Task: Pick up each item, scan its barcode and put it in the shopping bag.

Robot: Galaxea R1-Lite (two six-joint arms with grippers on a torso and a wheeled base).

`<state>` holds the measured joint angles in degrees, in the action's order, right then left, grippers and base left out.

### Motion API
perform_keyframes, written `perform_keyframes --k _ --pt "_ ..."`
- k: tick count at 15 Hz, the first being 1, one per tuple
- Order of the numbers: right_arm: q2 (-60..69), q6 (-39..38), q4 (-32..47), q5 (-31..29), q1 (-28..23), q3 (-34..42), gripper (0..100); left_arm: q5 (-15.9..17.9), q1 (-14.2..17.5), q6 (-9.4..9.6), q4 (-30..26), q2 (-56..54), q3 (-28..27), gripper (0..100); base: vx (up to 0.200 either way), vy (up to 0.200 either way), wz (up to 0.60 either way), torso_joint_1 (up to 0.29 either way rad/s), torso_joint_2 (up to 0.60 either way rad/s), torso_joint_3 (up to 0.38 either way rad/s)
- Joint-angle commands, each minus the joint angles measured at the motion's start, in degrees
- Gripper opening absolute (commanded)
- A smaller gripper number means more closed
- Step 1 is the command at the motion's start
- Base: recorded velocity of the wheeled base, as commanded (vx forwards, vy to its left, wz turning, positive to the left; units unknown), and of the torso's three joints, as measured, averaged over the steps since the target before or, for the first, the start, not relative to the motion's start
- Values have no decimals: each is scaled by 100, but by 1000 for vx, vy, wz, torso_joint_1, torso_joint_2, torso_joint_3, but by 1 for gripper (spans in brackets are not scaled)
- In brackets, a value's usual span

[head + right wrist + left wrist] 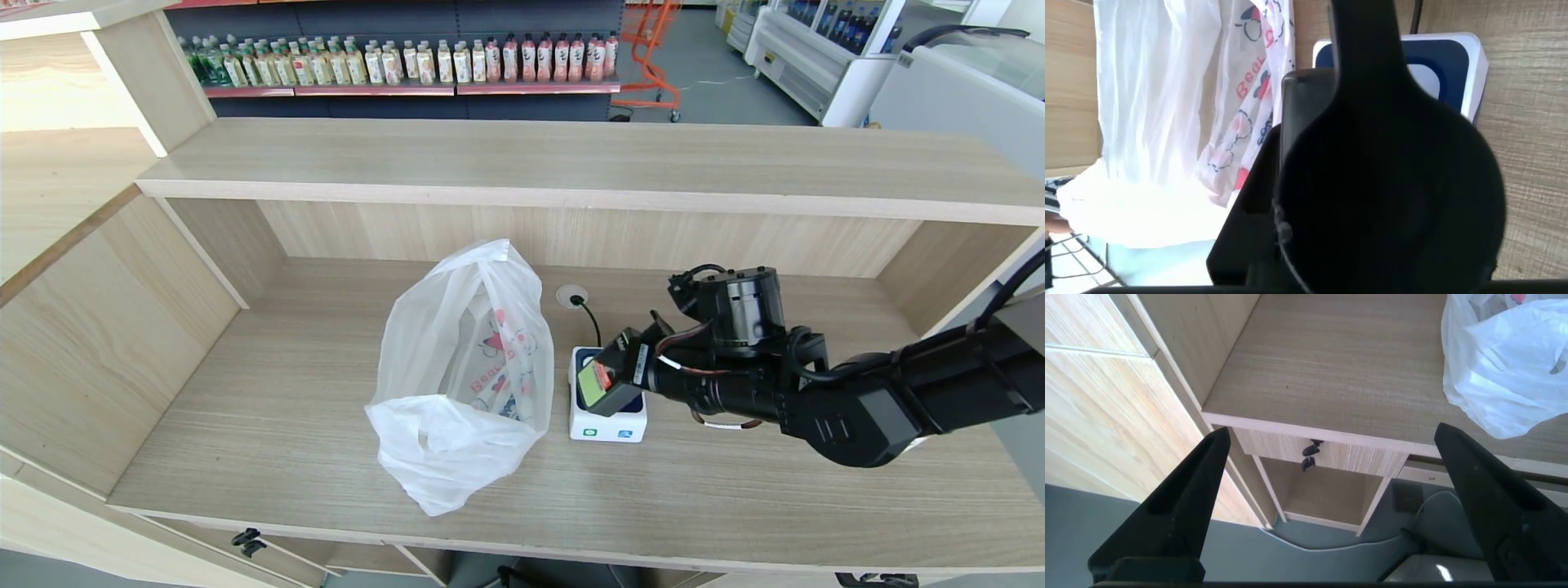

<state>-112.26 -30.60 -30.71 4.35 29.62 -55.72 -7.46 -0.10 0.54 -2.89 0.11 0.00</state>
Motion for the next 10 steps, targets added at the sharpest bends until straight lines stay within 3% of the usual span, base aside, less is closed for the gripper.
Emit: perform_keyframes --k 1,4,7,10 --pt "-6 28 30 -5 0 -9 0 -1 1 -1 -1 -2 0 100 0 0 0 0 0 0" --pt "135 98 -5 -5 -18 0 0 -1 1 -1 -1 -2 0 100 0 0 0 0 0 0" --pt "802 -43 -665 48 123 -9 0 -1 1 -1 -1 -2 0 100 0 0 0 0 0 0" --pt "2015 1829 -260 -92 79 694 0 -1 1 -1 -1 -2 0 100 0 0 0 0 0 0"
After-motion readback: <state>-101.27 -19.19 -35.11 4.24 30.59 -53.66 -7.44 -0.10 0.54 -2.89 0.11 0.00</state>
